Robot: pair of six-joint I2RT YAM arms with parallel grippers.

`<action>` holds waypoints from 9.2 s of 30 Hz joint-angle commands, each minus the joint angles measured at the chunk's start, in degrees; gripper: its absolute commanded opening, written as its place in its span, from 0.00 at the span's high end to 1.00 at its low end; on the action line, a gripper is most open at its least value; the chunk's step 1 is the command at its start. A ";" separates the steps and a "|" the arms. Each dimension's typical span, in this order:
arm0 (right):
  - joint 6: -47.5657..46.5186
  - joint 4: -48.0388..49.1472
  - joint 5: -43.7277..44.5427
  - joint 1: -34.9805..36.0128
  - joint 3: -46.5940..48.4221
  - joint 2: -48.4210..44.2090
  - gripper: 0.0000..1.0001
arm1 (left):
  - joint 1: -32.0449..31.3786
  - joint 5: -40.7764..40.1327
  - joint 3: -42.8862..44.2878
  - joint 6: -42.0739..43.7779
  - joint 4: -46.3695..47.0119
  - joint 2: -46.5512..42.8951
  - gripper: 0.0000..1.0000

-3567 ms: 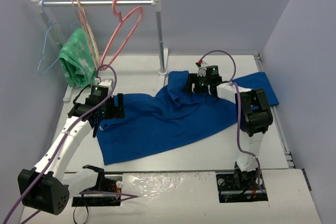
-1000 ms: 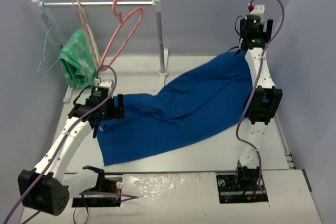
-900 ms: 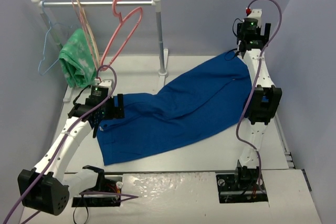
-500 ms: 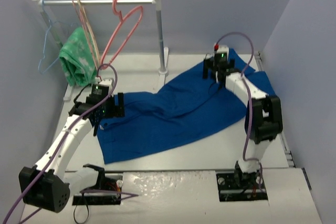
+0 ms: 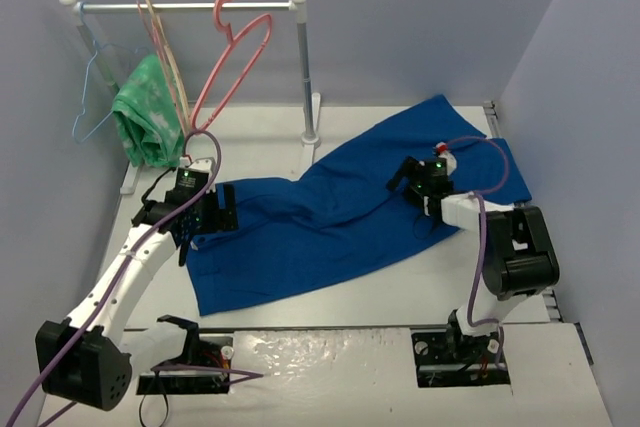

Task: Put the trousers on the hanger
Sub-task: Flatten out the trousers at the center of the board.

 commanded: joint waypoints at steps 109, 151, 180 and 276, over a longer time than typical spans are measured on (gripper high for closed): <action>-23.21 -23.55 4.75 14.20 60.45 30.20 1.00 | -14.66 -1.61 -18.51 -23.96 18.95 12.59 0.17; -9.04 -13.57 12.43 9.05 4.41 -11.23 0.23 | -1.59 -2.39 26.13 2.00 1.36 34.97 0.17; -11.74 -9.67 2.63 9.58 -8.54 -23.90 0.23 | -12.98 -5.08 12.63 -4.31 10.12 42.90 0.32; -27.38 -20.37 4.84 3.18 40.49 11.81 0.24 | -25.76 13.88 -1.81 -11.18 6.60 17.30 0.52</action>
